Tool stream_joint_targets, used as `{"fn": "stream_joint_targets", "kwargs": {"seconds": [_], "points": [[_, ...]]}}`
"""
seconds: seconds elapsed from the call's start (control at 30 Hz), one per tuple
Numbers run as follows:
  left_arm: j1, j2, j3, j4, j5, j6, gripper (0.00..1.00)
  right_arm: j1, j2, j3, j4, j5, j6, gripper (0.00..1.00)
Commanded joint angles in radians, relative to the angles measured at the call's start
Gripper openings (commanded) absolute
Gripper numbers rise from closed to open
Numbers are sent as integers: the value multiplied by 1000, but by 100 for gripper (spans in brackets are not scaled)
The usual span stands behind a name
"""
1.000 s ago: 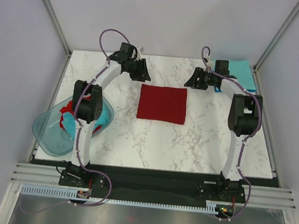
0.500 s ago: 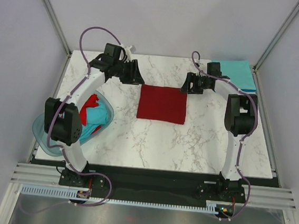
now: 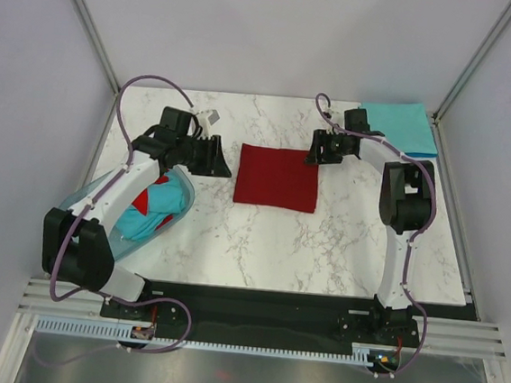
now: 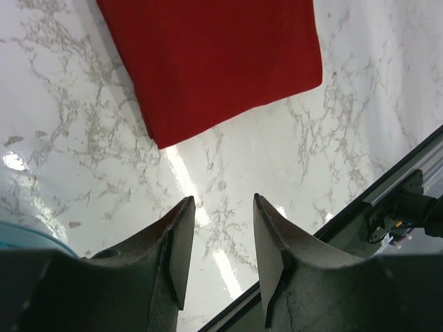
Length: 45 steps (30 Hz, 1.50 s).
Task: Fold and stack the t-shirts
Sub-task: Neatly place the folded tshirt to the corner
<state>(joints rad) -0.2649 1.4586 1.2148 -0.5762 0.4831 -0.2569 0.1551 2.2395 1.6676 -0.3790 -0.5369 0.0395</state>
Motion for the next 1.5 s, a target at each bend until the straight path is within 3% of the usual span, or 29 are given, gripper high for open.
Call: {"fn": "stream_joint_targets", "kwargs": {"seconds": [0.0, 0.13, 0.37, 0.5, 0.73, 1.0, 1.23, 1.47], "points": [[1, -46, -55, 7, -29, 73, 47, 4, 19, -19, -98, 80, -32, 60], [1, -47, -83, 7, -28, 81, 46, 4, 11, -16, -106, 69, -32, 42], [-4, -89, -100, 10, -32, 81, 45, 9, -66, -9, -112, 34, -33, 0], [-7, -118, -121, 18, -40, 82, 45, 9, -127, -2, -143, 153, -90, 0], [-17, -135, -129, 26, -15, 84, 45, 12, -241, 3, -173, 498, -187, 0], [-22, -142, -132, 33, 11, 81, 45, 9, -267, 46, -126, 808, -326, 0], [-27, -142, -135, 36, 17, 79, 45, 9, -283, 78, -62, 1007, -521, 0], [-28, -142, -135, 42, 28, 76, 45, -42, -340, 26, 81, 1017, -676, 0]]}}
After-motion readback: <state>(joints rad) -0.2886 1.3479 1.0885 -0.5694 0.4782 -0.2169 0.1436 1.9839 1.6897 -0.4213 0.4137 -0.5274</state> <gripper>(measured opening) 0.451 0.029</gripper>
